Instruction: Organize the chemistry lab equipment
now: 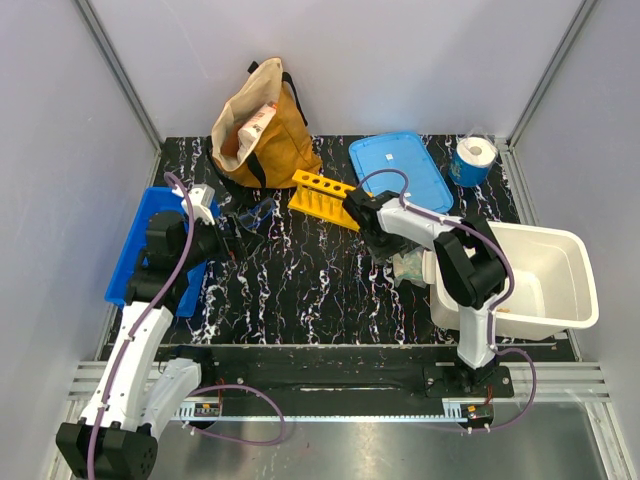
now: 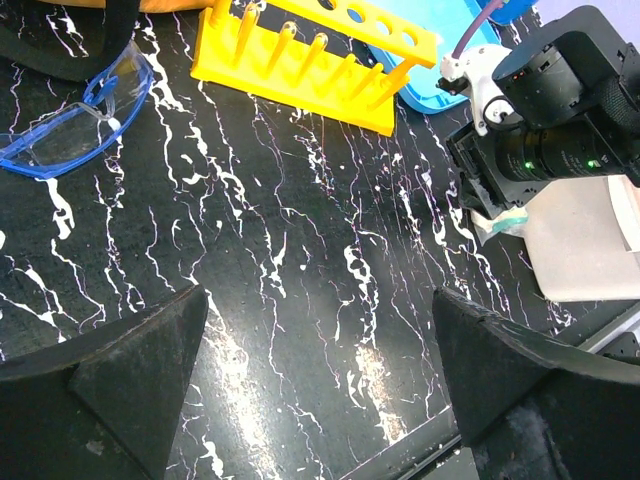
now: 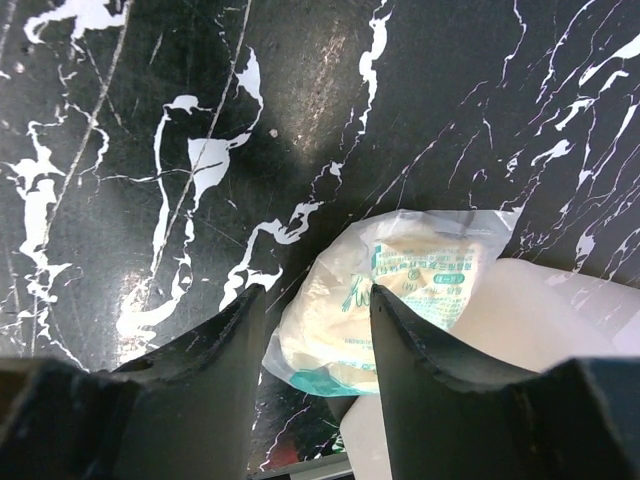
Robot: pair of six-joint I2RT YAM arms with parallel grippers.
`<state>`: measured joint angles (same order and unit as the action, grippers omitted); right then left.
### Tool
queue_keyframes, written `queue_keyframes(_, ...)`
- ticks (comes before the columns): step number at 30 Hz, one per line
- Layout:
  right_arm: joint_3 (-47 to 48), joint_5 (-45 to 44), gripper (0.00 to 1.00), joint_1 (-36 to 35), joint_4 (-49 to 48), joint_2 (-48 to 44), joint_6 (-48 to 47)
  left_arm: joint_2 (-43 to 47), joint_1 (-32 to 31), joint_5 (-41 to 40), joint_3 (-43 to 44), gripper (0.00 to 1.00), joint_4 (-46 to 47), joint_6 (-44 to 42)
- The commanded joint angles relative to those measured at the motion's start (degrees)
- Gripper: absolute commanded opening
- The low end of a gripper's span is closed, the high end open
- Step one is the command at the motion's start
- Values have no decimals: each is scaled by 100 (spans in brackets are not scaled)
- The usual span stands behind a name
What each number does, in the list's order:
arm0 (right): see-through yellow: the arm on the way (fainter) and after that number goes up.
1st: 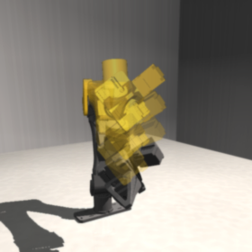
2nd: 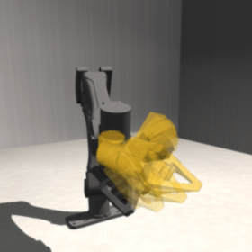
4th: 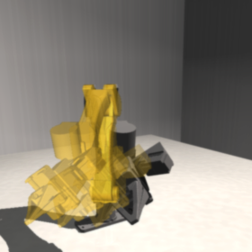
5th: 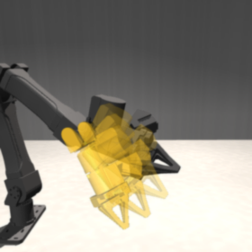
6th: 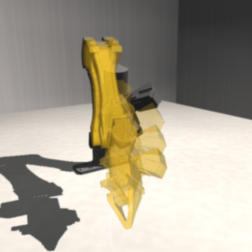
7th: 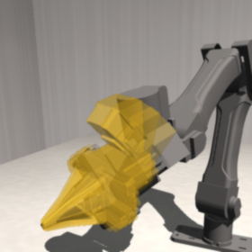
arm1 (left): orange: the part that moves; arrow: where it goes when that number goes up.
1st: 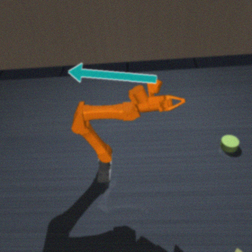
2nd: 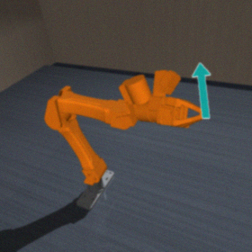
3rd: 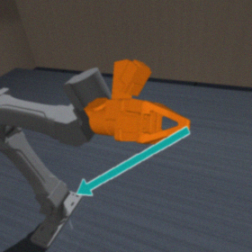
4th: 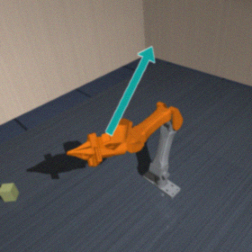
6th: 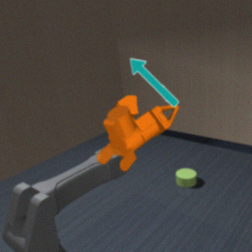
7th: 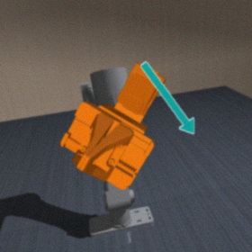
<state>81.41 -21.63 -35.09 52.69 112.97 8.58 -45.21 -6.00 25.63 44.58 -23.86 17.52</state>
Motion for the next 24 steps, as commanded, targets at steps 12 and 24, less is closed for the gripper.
queue_keyframes(12, 156, -219, 19, 55, 14, 226, 47, 74, -50, -216, 113, 99, 153, -73)
queue_keyframes(24, 139, 868, 0, 46, -240, -1126, 179, 56, -59, -207, 104, 99, 144, -82)
